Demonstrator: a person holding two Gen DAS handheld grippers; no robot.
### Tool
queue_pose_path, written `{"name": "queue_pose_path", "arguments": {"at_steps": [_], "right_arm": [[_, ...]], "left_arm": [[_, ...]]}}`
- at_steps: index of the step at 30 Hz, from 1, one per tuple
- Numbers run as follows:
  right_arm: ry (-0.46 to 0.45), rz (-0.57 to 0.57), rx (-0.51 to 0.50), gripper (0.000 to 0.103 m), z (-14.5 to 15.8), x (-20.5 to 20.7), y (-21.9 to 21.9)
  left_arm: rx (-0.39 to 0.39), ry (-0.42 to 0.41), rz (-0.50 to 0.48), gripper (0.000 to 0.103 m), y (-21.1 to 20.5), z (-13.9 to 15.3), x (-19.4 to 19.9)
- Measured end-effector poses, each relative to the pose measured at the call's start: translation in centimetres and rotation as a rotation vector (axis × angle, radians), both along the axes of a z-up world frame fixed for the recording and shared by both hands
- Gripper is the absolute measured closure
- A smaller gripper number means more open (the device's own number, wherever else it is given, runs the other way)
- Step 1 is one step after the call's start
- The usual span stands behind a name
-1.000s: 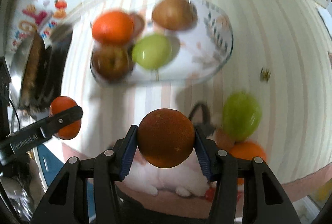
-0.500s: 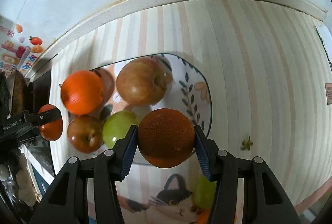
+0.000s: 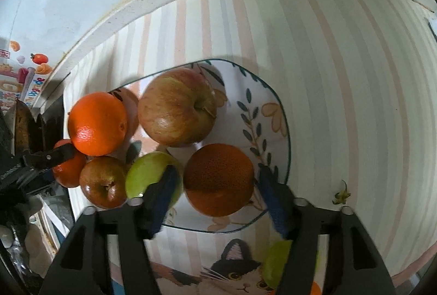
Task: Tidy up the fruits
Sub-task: 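Carry both fruits onto the floral plate and open both tools, then lift both tools away from the plate toward the cat mat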
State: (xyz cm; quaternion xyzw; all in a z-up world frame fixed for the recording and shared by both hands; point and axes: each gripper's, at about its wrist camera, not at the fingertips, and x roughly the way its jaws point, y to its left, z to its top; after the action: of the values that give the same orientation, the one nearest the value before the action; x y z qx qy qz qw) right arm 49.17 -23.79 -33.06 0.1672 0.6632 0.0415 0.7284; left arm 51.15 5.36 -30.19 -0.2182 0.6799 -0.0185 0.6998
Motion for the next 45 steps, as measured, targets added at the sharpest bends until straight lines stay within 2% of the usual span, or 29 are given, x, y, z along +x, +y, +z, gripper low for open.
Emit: {"name": "queue_pose_path", "arguments": {"at_steps": [4, 10, 19, 23, 24, 26, 28, 31, 35, 41, 45], "right_arm": [[-0.011, 0.002, 0.009, 0.027, 0.6, 0.0, 0.1], [-0.015, 0.005, 0.009, 0.026, 1.2, 0.0, 0.2], [-0.012, 0.0, 0.014, 0.026, 1.3, -0.8, -0.2], [-0.02, 0.005, 0.001, 0.026, 1.8, -1.1, 0.0], [-0.024, 0.005, -0.003, 0.025, 2.1, -1.2, 0.0], [-0.027, 0.005, -0.018, 0.015, 2.6, -1.5, 0.1], [-0.035, 0.01, -0.058, 0.011, 3.4, -2.1, 0.2], [-0.053, 0.016, -0.107, 0.007, 4.8, -3.3, 0.4], [-0.087, 0.018, -0.166, 0.007, 7.0, -4.9, 0.8], [-0.152, 0.029, -0.229, 0.006, 11.2, -7.9, 1.8], [-0.202, 0.028, -0.238, 0.006, 14.0, -10.0, 2.3]], "left_arm": [[-0.025, 0.003, 0.027, 0.031, 0.7, -0.5, -0.1], [-0.043, -0.006, 0.033, 0.031, 0.8, -0.4, -0.5], [-0.05, -0.017, 0.036, 0.031, 1.0, 0.7, -1.0], [-0.046, -0.047, 0.033, 0.031, 0.9, 2.2, -1.4], [-0.036, -0.06, 0.028, 0.031, 0.7, 2.7, -1.6], [0.004, -0.096, 0.004, 0.031, 0.1, 4.1, -2.1], [0.081, -0.143, -0.039, 0.031, -1.0, 5.8, -2.9], [0.176, -0.198, -0.098, 0.031, -2.5, 7.8, -4.5], [0.269, -0.249, -0.171, 0.031, -4.2, 9.4, -6.3], [0.344, -0.32, -0.21, 0.031, -5.4, 11.6, -9.3], [0.346, -0.353, -0.201, 0.031, -5.3, 12.9, -11.1]]}}
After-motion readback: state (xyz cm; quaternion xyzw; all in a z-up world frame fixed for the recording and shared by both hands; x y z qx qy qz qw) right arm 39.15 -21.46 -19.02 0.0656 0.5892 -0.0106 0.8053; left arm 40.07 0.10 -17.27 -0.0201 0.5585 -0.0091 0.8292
